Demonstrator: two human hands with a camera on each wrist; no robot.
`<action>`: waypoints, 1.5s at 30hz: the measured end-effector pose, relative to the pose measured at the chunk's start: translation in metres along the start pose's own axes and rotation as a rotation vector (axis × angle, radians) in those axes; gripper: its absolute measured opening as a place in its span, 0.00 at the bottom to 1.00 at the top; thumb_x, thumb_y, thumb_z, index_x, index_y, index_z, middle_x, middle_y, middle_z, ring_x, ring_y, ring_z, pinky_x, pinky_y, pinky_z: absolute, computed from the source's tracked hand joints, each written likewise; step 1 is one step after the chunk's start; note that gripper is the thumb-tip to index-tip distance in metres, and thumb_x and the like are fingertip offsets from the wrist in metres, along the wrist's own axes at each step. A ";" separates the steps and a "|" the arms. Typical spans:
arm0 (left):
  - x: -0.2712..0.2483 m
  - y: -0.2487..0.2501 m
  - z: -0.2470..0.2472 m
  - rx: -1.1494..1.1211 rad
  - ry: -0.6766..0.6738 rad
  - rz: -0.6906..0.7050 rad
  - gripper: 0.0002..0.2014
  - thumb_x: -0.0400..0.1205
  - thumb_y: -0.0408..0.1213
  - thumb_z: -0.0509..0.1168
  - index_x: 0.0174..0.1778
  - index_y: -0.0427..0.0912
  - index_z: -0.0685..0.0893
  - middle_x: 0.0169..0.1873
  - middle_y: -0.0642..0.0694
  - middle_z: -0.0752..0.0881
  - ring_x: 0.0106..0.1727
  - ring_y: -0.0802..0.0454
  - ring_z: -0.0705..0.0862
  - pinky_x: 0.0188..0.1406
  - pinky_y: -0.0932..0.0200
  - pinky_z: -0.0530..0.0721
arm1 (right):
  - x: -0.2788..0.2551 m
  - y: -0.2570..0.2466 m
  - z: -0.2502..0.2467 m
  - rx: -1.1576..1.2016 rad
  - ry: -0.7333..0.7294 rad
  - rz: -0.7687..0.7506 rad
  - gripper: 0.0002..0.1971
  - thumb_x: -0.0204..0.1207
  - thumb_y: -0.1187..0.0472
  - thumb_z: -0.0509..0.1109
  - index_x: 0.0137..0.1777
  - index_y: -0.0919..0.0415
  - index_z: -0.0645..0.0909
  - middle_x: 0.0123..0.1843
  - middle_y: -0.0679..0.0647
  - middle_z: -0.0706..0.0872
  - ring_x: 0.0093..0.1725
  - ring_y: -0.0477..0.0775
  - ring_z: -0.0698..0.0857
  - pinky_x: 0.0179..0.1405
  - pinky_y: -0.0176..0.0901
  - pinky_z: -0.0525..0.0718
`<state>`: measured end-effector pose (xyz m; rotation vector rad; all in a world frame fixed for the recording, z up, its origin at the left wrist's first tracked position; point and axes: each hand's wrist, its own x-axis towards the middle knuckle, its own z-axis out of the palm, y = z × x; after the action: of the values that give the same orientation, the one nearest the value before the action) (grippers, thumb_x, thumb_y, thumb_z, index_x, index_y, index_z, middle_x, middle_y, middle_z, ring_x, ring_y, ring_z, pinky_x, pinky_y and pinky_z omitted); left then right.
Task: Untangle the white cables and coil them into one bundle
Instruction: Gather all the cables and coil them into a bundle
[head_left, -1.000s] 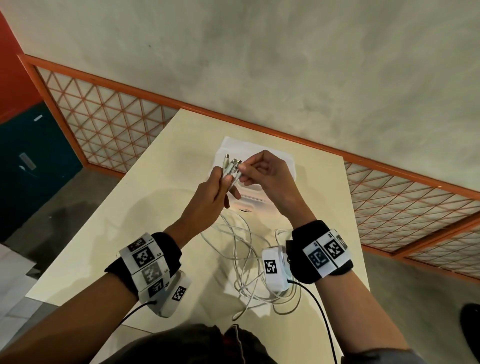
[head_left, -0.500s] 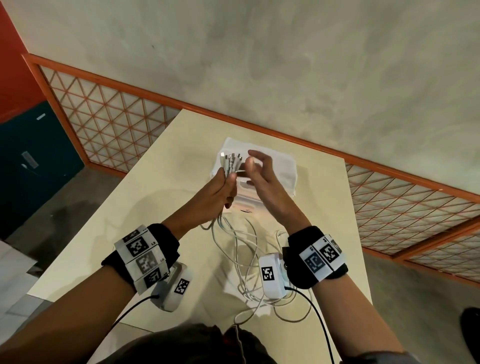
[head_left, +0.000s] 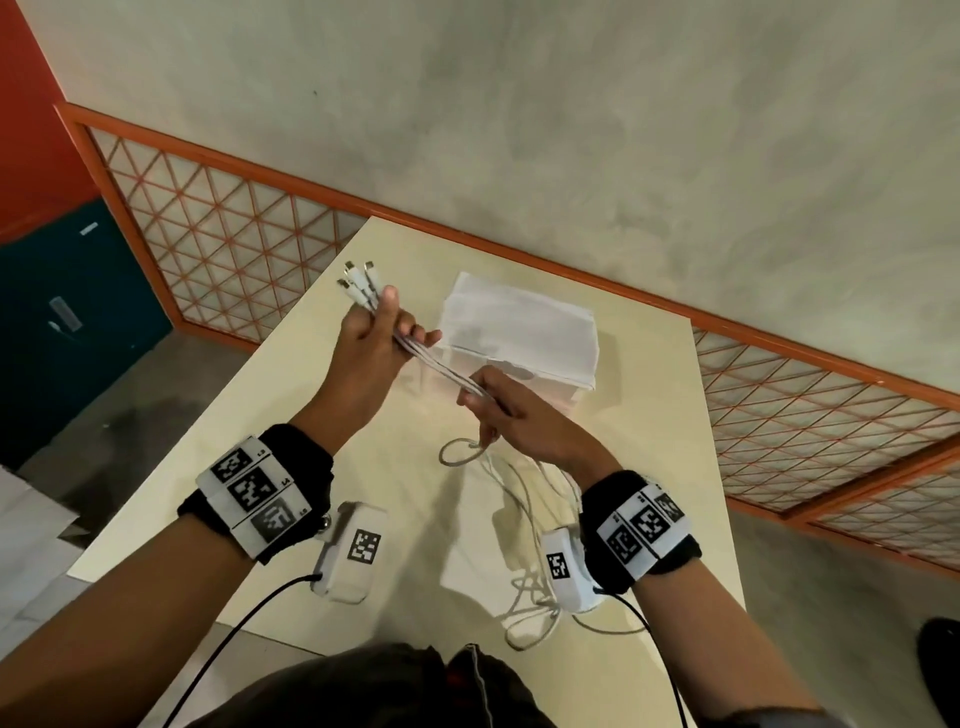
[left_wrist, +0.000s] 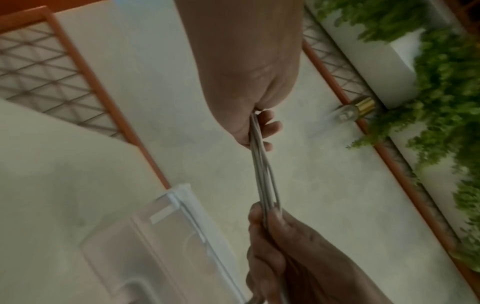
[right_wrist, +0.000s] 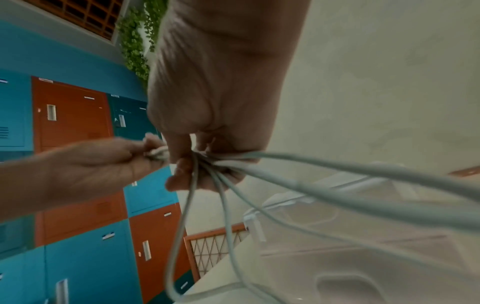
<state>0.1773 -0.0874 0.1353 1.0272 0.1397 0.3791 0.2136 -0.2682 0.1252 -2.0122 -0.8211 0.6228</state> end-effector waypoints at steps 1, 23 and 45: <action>-0.001 -0.004 -0.006 -0.002 0.032 -0.014 0.16 0.89 0.39 0.50 0.36 0.40 0.70 0.20 0.55 0.76 0.26 0.58 0.81 0.45 0.57 0.89 | -0.001 0.000 0.001 -0.017 0.004 -0.004 0.11 0.85 0.53 0.59 0.52 0.61 0.75 0.34 0.46 0.73 0.34 0.48 0.81 0.45 0.49 0.82; -0.035 -0.012 -0.005 0.767 -0.374 -0.222 0.31 0.88 0.55 0.43 0.22 0.40 0.68 0.16 0.52 0.70 0.20 0.54 0.69 0.29 0.68 0.75 | 0.007 -0.032 -0.003 -0.233 0.233 -0.020 0.25 0.84 0.48 0.60 0.25 0.56 0.72 0.21 0.47 0.70 0.21 0.43 0.68 0.28 0.35 0.66; 0.001 0.046 -0.047 0.105 0.116 -0.079 0.23 0.72 0.62 0.67 0.31 0.43 0.83 0.13 0.55 0.60 0.15 0.61 0.56 0.13 0.68 0.56 | -0.029 0.058 -0.003 -0.014 0.255 0.404 0.22 0.75 0.52 0.74 0.26 0.57 0.68 0.22 0.48 0.68 0.18 0.51 0.72 0.18 0.36 0.71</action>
<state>0.1535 -0.0282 0.1508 1.1002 0.3063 0.3627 0.2154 -0.3156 0.0813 -2.2322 -0.2687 0.5654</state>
